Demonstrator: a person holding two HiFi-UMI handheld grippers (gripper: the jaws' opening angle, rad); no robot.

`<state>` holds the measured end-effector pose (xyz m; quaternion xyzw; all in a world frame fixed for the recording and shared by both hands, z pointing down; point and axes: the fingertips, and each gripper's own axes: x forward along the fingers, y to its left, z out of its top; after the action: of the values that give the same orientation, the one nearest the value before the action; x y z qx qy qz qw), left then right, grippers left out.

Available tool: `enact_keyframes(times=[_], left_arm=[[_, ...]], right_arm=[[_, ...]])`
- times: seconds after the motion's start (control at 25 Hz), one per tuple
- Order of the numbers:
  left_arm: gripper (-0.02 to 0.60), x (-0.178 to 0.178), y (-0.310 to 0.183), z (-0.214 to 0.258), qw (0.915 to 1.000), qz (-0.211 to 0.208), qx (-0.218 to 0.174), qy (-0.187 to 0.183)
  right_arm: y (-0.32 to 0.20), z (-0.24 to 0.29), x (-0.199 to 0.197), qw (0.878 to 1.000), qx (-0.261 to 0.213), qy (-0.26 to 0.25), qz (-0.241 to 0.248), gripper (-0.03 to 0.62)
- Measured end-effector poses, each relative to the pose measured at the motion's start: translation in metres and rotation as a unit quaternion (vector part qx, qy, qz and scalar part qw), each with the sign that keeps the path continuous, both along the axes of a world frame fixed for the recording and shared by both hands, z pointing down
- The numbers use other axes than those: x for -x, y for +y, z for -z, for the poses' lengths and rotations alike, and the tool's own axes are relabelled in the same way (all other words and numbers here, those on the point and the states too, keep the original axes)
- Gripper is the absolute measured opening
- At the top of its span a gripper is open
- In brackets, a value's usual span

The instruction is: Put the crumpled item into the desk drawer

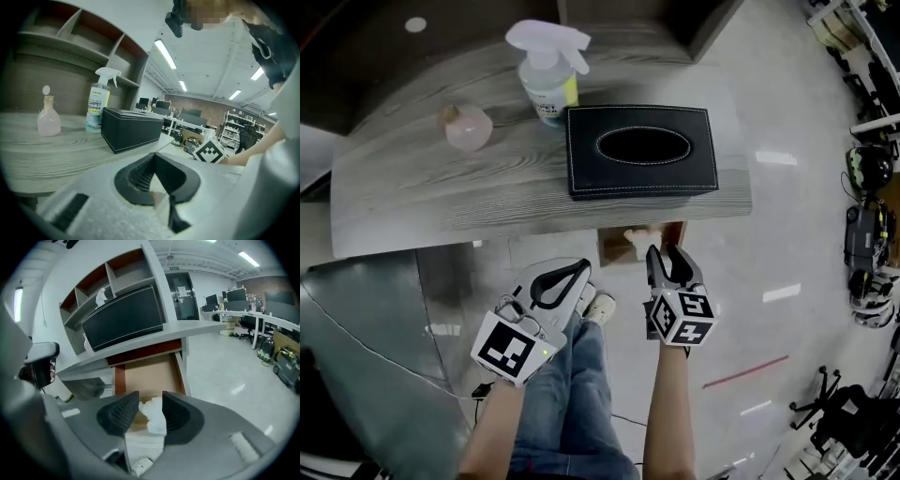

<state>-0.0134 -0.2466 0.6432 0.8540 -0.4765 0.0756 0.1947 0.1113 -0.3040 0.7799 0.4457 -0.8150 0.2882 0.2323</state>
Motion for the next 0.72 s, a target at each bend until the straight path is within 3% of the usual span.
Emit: enact_keyframes(times=[0.16,0.36,0.56,0.72], left_arm=[[0.005,0.002,-0.006,0.005,1.0,0.003,-0.003,-0.004],[0.005,-0.002,-0.021,0.04,0.9996,-0.003,-0.027,-0.009],[0.005,-0.013,-0.045,0.102,0.9972,-0.018,-0.07,-0.018],[0.005,-0.021,-0.067,0.166,0.9921,-0.029,-0.117,-0.032]], right_arm=[[-0.001,0.006,-0.004,1.0,0.0,-0.002,-0.004,0.166],[-0.011,0.054,-0.022,0.998,-0.038,-0.026,-0.031,0.112],[-0.03,0.133,-0.052,0.991,-0.104,-0.039,-0.07,0.012],[-0.049,0.218,-0.075,0.979,-0.176,-0.052,-0.091,0.009]])
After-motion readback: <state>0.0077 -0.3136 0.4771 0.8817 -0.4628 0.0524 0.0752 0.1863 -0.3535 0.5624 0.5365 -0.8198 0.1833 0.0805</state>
